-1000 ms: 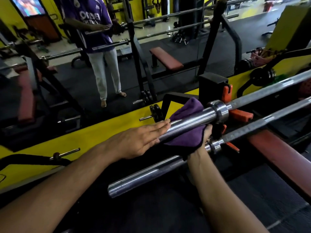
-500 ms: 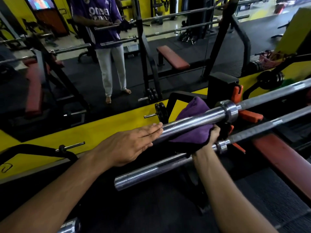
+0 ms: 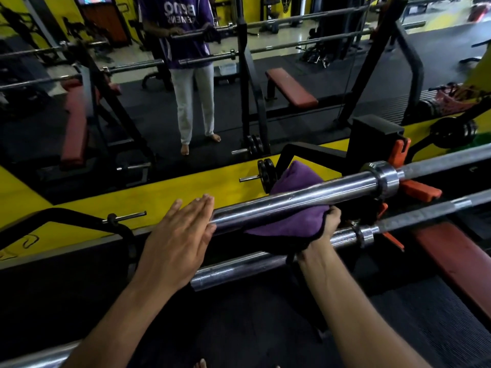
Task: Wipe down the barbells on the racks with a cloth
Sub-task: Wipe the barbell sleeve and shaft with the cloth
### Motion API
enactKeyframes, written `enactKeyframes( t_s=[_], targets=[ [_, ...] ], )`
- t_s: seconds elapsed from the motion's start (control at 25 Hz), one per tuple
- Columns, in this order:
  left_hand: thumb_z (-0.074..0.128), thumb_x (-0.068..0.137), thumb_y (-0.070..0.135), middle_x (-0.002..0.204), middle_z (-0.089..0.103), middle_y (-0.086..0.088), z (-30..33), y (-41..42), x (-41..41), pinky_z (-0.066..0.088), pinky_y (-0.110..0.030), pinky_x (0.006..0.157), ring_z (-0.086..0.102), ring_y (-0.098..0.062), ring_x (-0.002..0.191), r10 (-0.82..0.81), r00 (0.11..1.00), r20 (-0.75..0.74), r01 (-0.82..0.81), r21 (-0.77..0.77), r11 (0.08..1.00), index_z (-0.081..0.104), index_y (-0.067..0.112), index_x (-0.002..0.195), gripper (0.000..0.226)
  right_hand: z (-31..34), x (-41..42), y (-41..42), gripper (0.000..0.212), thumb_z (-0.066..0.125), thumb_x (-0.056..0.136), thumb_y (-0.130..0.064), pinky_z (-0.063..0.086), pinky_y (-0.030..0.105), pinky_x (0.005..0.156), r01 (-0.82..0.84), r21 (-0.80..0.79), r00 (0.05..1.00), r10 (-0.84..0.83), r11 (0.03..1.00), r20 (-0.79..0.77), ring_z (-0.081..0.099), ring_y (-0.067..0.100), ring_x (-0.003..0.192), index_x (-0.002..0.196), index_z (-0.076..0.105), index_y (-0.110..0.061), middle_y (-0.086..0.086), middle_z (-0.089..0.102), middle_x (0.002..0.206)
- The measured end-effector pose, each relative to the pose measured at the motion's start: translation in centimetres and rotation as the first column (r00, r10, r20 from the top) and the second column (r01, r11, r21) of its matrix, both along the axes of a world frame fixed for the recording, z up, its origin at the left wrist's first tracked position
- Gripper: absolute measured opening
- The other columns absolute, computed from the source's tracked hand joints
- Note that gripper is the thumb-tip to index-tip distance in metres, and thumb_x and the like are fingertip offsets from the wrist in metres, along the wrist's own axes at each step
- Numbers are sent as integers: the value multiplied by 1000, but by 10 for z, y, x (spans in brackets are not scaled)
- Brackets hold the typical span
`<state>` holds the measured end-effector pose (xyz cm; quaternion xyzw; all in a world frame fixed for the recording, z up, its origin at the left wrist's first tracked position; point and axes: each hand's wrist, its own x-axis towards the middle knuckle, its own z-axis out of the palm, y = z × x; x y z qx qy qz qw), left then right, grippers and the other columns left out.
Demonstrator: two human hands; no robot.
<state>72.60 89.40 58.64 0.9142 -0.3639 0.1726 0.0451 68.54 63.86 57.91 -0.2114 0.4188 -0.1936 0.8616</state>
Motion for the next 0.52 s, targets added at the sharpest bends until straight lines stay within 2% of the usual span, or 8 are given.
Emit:
enactKeyframes(
  t_s=[0.08, 0.2, 0.24, 0.28, 0.32, 0.36, 0.44, 0.52],
  targets=[
    [28, 105, 52, 140, 61, -11, 2, -5, 0, 37, -41, 115, 59, -26, 127, 34, 999, 31, -35, 40, 999, 43, 6, 151, 66, -6, -2, 9, 39, 33, 104, -37, 45, 13, 39, -12, -12, 997, 13, 1000, 71, 63, 12, 42, 81, 57, -16, -1, 64, 53],
    [27, 102, 62, 117, 71, -6, 6, -11, 2, 55, -39, 85, 68, -25, 102, 94, 995, 45, -98, 106, 990, 56, 9, 140, 71, -11, -4, 5, 41, 36, 104, -33, 45, 12, 40, 52, -59, 991, -45, 997, 125, 62, 10, 42, 72, 57, -16, -1, 62, 49],
    [25, 102, 64, 111, 71, -3, 9, -12, 4, 55, -36, 75, 68, -23, 96, 104, 994, 40, -109, 137, 985, 60, 11, 135, 71, -16, -3, 0, 41, 41, 102, -35, 51, 12, 50, 49, -87, 992, -38, 995, 122, 67, 10, 52, 73, 62, -15, 5, 69, 60],
    [21, 102, 66, 105, 71, 1, 12, -12, 8, 53, -34, 66, 67, -20, 90, 102, 994, 41, -107, 164, 981, 62, 14, 128, 71, -23, 2, -7, 38, 48, 97, -43, 57, 16, 72, 36, -112, 991, -21, 993, 130, 72, 13, 75, 86, 70, -14, 12, 77, 87],
    [16, 101, 68, 98, 68, 4, 14, -13, 12, 52, -33, 60, 66, -18, 85, 87, 995, 41, -93, 184, 978, 62, 18, 121, 71, -24, 4, -11, 47, 53, 91, -54, 52, 26, 98, 11, -82, 991, 0, 997, 134, 68, 20, 104, 110, 71, -15, 15, 71, 119],
    [10, 100, 71, 92, 65, 7, 18, -12, 16, 50, -33, 55, 63, -16, 80, 68, 997, 33, -73, 203, 976, 60, 21, 114, 72, -29, 4, -13, 65, 49, 90, -64, 42, 34, 111, -52, -40, 996, 54, 998, 67, 58, 27, 121, 133, 60, -17, 14, 61, 134],
    [-1, 94, 77, 88, 63, 10, 21, -9, 26, 49, -34, 52, 61, -15, 75, 28, 1000, 12, -30, 233, 972, 56, 25, 107, 78, -39, 7, -8, 71, 35, 98, -68, 45, 34, 97, -139, 23, 986, 141, 990, -87, 57, 29, 105, 144, 46, -15, 11, 56, 113],
    [-2, 92, 80, 95, 67, 9, 20, -8, 32, 52, -35, 54, 64, -16, 79, -5, 1000, -20, 10, 212, 977, 56, 26, 113, 83, -42, 8, 6, 60, 30, 102, -61, 51, 30, 73, -204, 25, 979, 204, 979, 1, 62, 23, 84, 125, 53, -10, 11, 56, 98]
  ],
)
